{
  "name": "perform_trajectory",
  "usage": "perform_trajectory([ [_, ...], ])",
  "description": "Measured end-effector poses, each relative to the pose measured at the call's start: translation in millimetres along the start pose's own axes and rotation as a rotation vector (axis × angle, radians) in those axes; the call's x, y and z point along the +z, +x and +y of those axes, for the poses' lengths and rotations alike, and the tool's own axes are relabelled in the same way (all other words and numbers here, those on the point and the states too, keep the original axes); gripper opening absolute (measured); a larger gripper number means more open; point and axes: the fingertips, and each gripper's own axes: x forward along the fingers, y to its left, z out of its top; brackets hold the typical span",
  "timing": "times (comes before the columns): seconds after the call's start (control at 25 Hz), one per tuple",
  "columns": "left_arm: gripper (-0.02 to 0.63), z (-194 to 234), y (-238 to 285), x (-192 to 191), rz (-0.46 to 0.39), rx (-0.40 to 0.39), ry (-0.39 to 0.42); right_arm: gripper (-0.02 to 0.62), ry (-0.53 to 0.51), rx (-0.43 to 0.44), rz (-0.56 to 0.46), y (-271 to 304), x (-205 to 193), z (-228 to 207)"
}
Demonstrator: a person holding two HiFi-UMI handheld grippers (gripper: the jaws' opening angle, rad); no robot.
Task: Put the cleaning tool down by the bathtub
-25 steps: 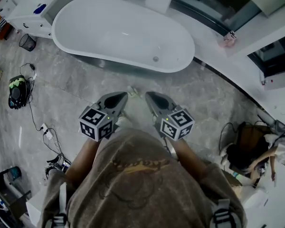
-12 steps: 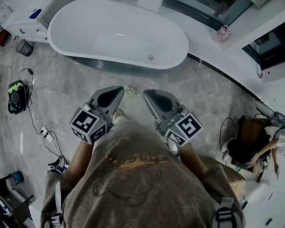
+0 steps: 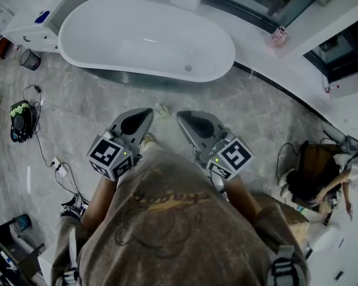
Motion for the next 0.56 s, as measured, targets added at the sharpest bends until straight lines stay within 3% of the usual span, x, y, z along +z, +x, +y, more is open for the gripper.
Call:
perform_trajectory([
  [0.56,0.0,-2,-4,-18,0.034,0.001,-0.022,0.003,0.021,-0.068,0.02,-7,-17,-11],
])
